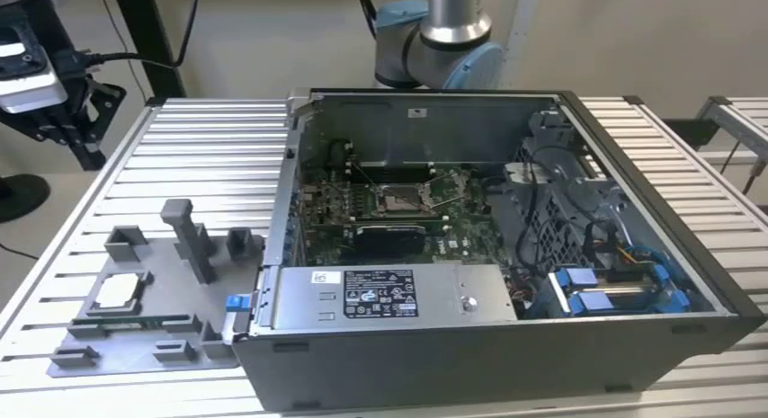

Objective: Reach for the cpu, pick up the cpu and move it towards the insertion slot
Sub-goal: 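Reach for the cpu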

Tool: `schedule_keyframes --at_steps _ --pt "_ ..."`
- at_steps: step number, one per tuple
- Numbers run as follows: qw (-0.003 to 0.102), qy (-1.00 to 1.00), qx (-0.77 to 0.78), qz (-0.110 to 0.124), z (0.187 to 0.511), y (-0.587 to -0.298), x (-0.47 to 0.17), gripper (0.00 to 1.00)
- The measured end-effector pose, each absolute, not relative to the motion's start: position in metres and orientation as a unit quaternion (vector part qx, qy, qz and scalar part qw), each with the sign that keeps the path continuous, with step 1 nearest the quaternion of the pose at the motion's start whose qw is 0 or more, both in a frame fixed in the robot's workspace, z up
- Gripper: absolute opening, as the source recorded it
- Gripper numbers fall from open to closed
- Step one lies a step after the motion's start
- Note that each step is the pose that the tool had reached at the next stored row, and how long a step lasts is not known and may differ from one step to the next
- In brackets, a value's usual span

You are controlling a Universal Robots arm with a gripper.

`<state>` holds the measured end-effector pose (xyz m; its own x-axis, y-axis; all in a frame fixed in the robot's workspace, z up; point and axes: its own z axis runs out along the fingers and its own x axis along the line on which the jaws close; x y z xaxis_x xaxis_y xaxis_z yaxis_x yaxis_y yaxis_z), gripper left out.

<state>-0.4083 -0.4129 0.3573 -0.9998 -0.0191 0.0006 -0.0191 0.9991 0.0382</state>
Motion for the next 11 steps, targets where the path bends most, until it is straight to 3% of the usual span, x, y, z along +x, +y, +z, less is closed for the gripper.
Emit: schedule_keyframes --at_steps 11 --pt "0.000 -1.000 0.010 -0.019 0.357 -0.429 -0.412 0.00"
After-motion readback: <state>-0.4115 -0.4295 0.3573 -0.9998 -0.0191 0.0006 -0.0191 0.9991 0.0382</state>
